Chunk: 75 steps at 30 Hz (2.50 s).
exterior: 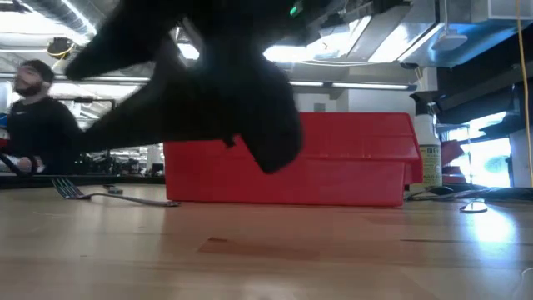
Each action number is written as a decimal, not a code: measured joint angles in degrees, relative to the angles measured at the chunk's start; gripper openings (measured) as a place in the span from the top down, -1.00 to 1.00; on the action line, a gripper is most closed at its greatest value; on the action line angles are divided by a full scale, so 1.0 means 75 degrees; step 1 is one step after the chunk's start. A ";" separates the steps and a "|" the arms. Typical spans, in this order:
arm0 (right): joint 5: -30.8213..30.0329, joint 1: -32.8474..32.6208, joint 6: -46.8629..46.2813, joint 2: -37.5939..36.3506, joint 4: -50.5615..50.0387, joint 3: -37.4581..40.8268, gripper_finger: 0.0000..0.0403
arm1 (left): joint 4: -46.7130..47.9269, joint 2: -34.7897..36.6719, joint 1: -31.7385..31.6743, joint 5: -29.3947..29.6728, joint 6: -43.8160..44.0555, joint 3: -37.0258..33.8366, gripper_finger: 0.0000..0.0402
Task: Sort silverware
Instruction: Put the black spoon into the middle red bin
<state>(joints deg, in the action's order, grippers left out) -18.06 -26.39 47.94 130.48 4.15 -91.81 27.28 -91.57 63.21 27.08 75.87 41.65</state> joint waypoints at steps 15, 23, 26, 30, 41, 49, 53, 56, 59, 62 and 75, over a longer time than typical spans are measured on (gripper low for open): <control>0.0421 -0.0178 -0.0369 0.0141 0.0347 0.0032 -0.47 | -0.0171 0.0009 -0.0553 -0.0217 0.0229 0.0000 1.00; 0.0193 -0.0397 -0.0118 0.0598 0.0800 0.0035 -0.47 | -0.0400 0.0012 -0.0725 -0.0378 0.0493 -0.0003 1.00; -0.0164 -0.0413 0.0084 0.0612 0.1084 0.0035 -0.47 | -0.0419 0.0012 -0.0770 -0.0447 0.0569 -0.0003 1.00; -0.0640 -0.0364 0.0281 0.0612 0.1230 0.0035 -0.47 | -0.0424 0.0012 -0.0811 -0.0493 0.0572 0.0000 1.00; -0.0461 -0.0348 0.0272 0.0612 0.1234 0.0035 -0.21 | -0.0651 0.0012 -0.1116 -0.0619 0.0352 0.0003 1.00; -0.0400 -0.0202 0.0068 0.0612 0.1190 0.0035 0.17 | -0.0974 0.0009 -0.1432 -0.0622 -0.0205 -0.0003 1.00; -0.0359 -0.0175 0.0025 0.0612 0.1189 0.0035 0.30 | -0.0972 0.0006 -0.1521 -0.0616 -0.0381 -0.0003 1.00; -0.0019 -0.0175 0.0006 0.0612 0.1191 0.0035 0.34 | -0.0971 0.0006 -0.1580 -0.0597 -0.0431 -0.0003 1.00; 0.0215 -0.0186 -0.0016 0.0612 0.1191 0.0035 0.35 | -0.0966 0.0009 -0.1641 -0.0587 -0.0554 -0.0003 1.00; 0.0296 -0.0189 -0.0029 0.0612 0.1194 0.0035 0.35 | -0.0966 0.0009 -0.1702 -0.0587 -0.0616 -0.0003 1.00; 0.0576 -0.0181 -0.0748 0.0612 0.1211 0.0035 0.35 | -0.0969 0.0009 -0.1902 -0.0587 -0.0833 -0.0003 1.00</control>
<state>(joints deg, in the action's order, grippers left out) -13.74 -27.75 42.33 135.06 13.23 -91.55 20.01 -91.50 48.95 22.68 69.63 41.63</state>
